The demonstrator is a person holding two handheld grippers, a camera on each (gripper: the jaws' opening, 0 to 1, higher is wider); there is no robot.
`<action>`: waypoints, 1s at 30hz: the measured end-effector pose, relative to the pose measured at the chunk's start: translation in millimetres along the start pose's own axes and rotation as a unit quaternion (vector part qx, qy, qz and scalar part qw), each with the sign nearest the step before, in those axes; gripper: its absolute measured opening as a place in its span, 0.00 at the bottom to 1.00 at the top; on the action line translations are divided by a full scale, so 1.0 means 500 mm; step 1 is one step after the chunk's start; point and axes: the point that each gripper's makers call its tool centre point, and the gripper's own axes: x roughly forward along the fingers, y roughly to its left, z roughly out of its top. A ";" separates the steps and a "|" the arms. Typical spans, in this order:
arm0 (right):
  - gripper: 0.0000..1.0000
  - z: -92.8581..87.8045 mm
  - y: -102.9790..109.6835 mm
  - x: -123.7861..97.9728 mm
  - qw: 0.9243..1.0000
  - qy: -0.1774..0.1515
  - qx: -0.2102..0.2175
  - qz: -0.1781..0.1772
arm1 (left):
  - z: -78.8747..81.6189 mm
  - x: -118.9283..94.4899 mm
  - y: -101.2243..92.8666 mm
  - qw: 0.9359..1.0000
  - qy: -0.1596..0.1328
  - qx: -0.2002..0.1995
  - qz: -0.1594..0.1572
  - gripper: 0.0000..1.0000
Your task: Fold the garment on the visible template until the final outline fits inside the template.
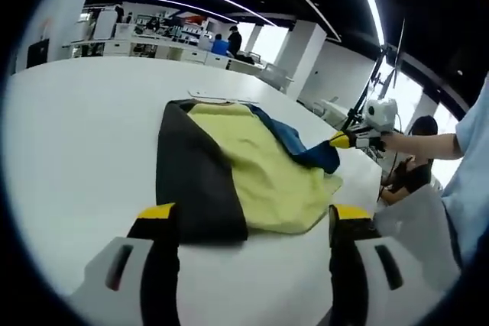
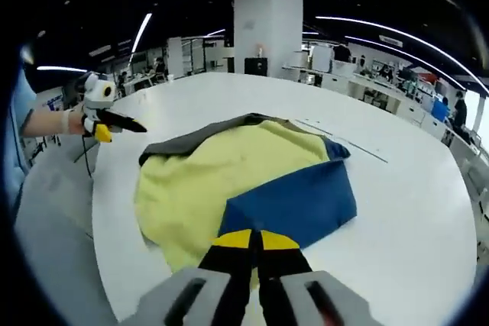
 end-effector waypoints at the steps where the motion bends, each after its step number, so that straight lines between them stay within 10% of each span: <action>1: 0.00 -0.003 -0.021 -0.004 1.000 0.003 0.001 -0.011 | 0.000 0.002 0.000 1.000 0.000 -0.001 0.000 0.77; 30: 0.00 -0.116 -0.454 -0.066 0.978 0.097 0.032 -0.183 | 0.058 0.065 -0.003 1.000 -0.012 0.000 -0.014 0.72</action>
